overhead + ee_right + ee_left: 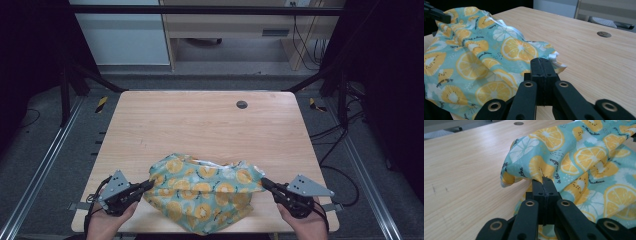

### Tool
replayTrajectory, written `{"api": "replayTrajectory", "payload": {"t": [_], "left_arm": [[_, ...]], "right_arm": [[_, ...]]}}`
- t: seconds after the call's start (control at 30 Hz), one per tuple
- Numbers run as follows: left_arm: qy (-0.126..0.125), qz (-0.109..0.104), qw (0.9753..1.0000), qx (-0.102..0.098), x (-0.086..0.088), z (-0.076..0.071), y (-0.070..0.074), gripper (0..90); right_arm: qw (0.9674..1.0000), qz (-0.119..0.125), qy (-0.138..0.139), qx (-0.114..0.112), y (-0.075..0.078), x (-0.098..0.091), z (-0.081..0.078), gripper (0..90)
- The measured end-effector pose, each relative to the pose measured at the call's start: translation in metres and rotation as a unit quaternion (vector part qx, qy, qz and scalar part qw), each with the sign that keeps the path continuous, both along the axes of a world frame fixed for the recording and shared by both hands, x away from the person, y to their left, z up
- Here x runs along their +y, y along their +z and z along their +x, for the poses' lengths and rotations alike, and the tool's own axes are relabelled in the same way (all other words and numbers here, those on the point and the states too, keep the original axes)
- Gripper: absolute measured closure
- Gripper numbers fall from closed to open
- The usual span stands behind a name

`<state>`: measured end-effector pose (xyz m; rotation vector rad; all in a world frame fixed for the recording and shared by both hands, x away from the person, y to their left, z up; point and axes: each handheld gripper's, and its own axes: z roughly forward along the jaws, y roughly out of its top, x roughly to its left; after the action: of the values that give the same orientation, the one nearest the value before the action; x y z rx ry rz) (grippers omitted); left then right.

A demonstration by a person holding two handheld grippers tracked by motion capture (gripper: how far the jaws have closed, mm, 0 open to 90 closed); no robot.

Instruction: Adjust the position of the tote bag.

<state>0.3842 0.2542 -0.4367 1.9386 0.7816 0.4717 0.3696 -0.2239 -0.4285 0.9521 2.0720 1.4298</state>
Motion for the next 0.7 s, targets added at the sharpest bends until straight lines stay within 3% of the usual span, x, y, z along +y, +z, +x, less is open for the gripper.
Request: {"api": "replayTrajectory", "payload": {"t": [0.4, 0.7], "left_arm": [[-0.024, 0.018, 0.9994, 0.017, 0.000, -0.003, -0.006, 90.0], [-0.048, 0.040, 0.9976, 0.030, -0.004, -0.005, -0.012, 90.0]], "right_arm": [[0.9997, -0.010, 0.018, 0.010, -0.009, -0.001, -0.008, 90.0], [0.9980, -0.029, 0.044, 0.034, -0.017, 0.000, -0.008, 90.0]]}}
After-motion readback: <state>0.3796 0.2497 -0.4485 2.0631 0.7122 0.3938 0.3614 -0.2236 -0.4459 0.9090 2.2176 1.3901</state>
